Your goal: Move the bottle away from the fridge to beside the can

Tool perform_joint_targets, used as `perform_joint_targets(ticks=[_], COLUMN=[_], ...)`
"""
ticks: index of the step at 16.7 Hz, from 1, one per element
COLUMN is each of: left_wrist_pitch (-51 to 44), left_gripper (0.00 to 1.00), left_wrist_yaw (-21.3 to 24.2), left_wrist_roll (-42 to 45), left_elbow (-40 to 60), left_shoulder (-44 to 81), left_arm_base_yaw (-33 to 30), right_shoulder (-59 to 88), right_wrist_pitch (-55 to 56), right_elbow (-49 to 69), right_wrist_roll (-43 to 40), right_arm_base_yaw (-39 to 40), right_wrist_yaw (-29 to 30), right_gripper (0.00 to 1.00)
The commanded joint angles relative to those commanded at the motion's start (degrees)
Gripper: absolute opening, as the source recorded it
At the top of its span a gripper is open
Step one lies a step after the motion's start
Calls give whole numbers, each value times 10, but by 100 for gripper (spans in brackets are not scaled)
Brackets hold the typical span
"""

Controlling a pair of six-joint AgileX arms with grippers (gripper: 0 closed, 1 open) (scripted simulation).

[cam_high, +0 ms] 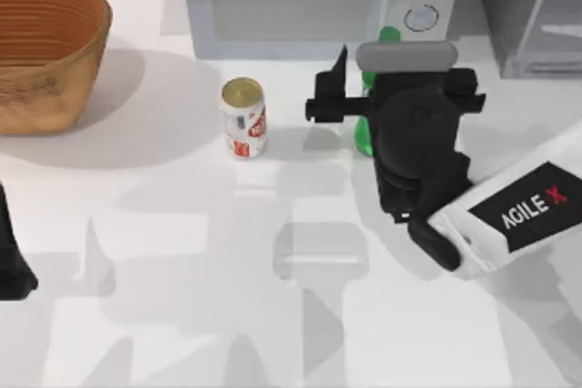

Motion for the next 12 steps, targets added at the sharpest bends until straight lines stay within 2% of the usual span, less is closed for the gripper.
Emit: perform_joint_targets(ticks=[7,12], left_wrist_pitch=[0,0], left_gripper=[100,100], left_wrist_yaw=[0,0], left_wrist_roll=[0,0], left_elbow=[0,0], left_shoulder=[0,0], left_arm_base_yaw=[0,0], right_shoulder=[-2,-25], right_wrist_pitch=[1,22], right_elbow=[-2,-50], right_wrist_roll=[1,3], right_arm_base_yaw=[1,23], right_wrist_yaw=[1,23], right_gripper=[100,100])
